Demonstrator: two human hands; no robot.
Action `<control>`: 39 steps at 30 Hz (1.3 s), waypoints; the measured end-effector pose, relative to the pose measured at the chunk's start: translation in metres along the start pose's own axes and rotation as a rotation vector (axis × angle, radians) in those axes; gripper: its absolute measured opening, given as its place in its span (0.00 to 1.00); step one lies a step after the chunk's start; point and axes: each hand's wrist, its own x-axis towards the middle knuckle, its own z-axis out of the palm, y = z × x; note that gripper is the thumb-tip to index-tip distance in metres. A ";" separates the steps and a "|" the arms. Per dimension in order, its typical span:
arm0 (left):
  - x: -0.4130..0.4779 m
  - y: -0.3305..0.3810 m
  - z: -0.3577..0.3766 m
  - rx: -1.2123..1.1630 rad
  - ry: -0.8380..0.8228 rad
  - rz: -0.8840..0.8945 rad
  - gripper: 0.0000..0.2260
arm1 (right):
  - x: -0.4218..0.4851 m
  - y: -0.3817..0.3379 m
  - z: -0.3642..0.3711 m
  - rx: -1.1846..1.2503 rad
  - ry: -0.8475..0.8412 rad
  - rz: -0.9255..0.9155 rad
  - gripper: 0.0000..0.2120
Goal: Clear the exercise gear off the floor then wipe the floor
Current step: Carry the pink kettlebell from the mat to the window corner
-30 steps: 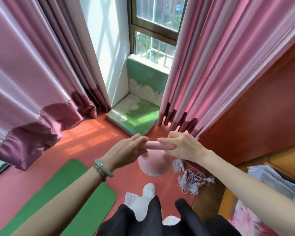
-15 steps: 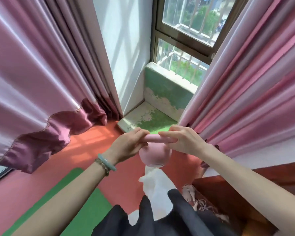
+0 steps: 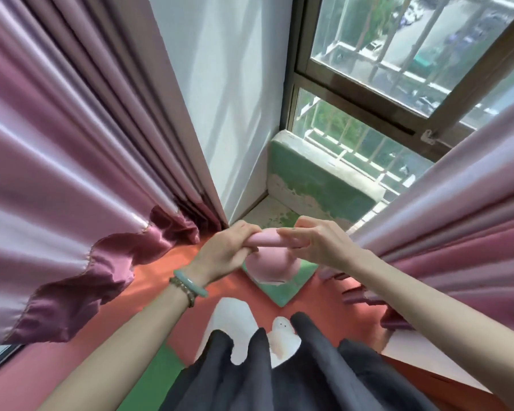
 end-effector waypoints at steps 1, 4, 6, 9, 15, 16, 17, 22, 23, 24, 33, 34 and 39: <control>0.010 -0.012 -0.006 -0.005 -0.004 0.013 0.14 | 0.013 0.002 0.003 -0.005 0.011 0.017 0.20; 0.043 -0.047 -0.025 -0.025 -0.064 0.058 0.14 | 0.047 0.010 0.017 -0.025 0.048 0.044 0.21; 0.066 -0.076 -0.034 -0.028 -0.111 0.102 0.14 | 0.067 0.015 0.028 -0.036 0.058 0.085 0.23; 0.102 -0.122 -0.045 -0.013 -0.206 0.183 0.14 | 0.097 0.023 0.054 -0.077 0.147 0.163 0.27; 0.169 -0.182 -0.036 -0.027 -0.344 0.179 0.15 | 0.137 0.062 0.111 -0.013 0.291 0.337 0.26; 0.178 -0.192 -0.029 -0.031 -0.351 0.158 0.15 | 0.143 0.070 0.120 -0.011 0.312 0.378 0.24; 0.190 -0.201 -0.019 -0.030 -0.352 0.145 0.16 | 0.149 0.080 0.128 -0.018 0.328 0.411 0.22; 0.249 -0.256 0.057 0.001 -0.334 0.091 0.15 | 0.168 0.160 0.180 -0.107 0.296 0.488 0.18; 0.259 -0.270 0.076 -0.005 -0.333 0.075 0.15 | 0.169 0.179 0.195 -0.129 0.289 0.504 0.19; 0.270 -0.284 0.096 -0.014 -0.323 0.070 0.15 | 0.171 0.199 0.211 -0.145 0.293 0.512 0.19; 0.362 -0.416 0.269 -0.068 -0.308 -0.080 0.14 | 0.198 0.374 0.364 -0.074 0.225 0.670 0.19; 0.371 -0.431 0.287 -0.054 -0.314 -0.076 0.14 | 0.200 0.393 0.382 -0.070 0.224 0.676 0.19; 0.409 -0.490 0.354 0.017 -0.328 -0.095 0.18 | 0.210 0.467 0.461 0.015 0.054 0.839 0.22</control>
